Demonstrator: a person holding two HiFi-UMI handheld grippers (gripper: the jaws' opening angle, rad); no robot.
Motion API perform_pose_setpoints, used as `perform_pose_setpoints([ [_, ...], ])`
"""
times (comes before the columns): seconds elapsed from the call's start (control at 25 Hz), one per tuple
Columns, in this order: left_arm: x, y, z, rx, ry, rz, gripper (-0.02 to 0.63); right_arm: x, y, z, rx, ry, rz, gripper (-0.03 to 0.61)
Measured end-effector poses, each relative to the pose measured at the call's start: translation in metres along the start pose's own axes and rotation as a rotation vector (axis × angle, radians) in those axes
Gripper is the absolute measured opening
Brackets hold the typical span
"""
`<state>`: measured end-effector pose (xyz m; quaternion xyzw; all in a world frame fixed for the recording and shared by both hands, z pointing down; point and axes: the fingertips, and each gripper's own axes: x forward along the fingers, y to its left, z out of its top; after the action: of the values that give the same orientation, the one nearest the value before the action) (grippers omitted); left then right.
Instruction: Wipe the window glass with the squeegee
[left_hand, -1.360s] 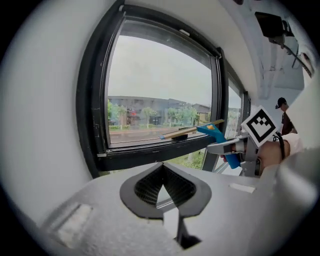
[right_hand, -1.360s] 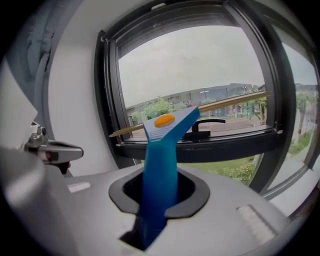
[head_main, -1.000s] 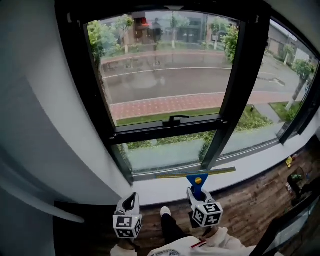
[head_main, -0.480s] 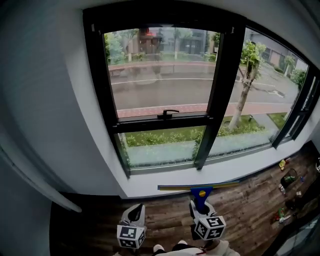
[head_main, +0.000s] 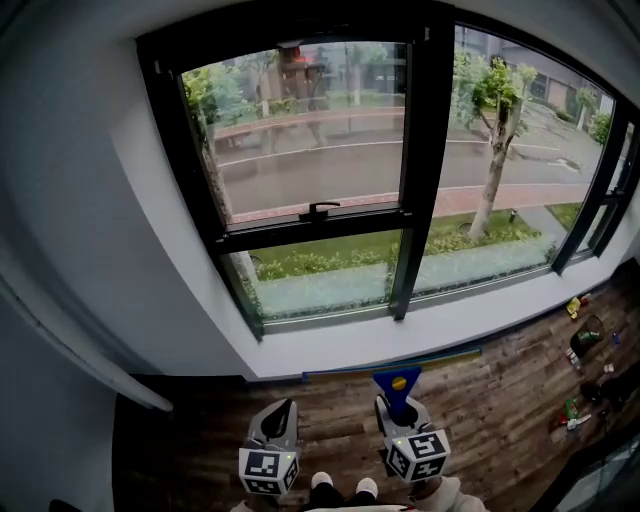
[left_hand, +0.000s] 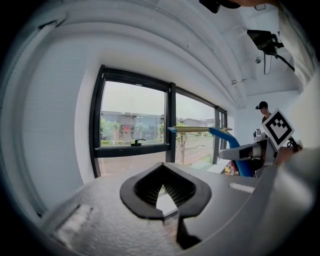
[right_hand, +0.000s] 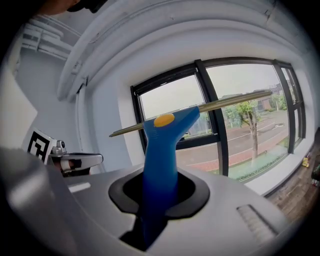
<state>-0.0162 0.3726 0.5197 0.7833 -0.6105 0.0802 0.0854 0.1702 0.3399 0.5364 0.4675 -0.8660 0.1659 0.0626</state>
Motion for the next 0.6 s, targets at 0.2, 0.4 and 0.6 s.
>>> perform_pose_setpoints([
  [0.2, -0.007, -0.008, 0.004, 0.029, -0.005, 0.007, 0.003, -0.01, 0.001, 0.003, 0.024, -0.002, 0.011, 0.072],
  [0.4, -0.01, 0.006, 0.018, 0.045, -0.027, 0.021, 0.003, -0.008, 0.007, 0.013, 0.022, -0.02, 0.012, 0.072],
  [0.6, -0.015, 0.014, 0.018, 0.033, -0.032, 0.032, 0.003, -0.005, 0.018, 0.009, 0.006, 0.003, 0.029, 0.072],
])
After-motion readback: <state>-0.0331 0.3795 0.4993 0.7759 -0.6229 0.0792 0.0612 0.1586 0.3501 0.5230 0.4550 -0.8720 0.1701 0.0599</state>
